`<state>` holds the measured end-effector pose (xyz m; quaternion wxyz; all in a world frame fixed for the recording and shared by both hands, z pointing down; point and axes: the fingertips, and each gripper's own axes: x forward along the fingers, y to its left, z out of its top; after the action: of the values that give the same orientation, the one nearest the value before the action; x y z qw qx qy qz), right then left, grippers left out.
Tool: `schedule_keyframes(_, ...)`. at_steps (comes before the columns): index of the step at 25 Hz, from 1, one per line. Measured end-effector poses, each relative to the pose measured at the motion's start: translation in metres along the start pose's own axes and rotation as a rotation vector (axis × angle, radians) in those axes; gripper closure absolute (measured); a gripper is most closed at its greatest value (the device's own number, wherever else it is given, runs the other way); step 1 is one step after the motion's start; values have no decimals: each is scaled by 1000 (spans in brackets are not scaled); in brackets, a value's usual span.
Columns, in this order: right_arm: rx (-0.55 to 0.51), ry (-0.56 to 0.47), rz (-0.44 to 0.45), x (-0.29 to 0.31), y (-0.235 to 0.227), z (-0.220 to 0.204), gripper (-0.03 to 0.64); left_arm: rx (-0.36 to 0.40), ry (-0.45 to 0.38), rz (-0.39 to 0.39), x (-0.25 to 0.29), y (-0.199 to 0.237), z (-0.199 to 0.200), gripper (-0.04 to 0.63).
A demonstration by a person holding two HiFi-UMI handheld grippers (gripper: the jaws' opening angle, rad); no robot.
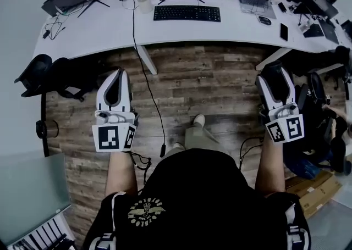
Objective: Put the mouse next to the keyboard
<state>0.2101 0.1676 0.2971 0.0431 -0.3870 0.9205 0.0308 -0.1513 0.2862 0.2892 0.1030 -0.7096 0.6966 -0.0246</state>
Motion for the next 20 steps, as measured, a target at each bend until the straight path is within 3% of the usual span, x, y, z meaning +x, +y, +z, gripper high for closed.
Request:
schedule_keyframes(9, 21, -6, 2, 48, -48, -4, 325, 5, 20, 12, 68, 10, -15, 594)
schedule_keyframes(20, 61, -17, 43, 96, -112, -11, 325, 9, 2, 45, 140, 6, 5, 594)
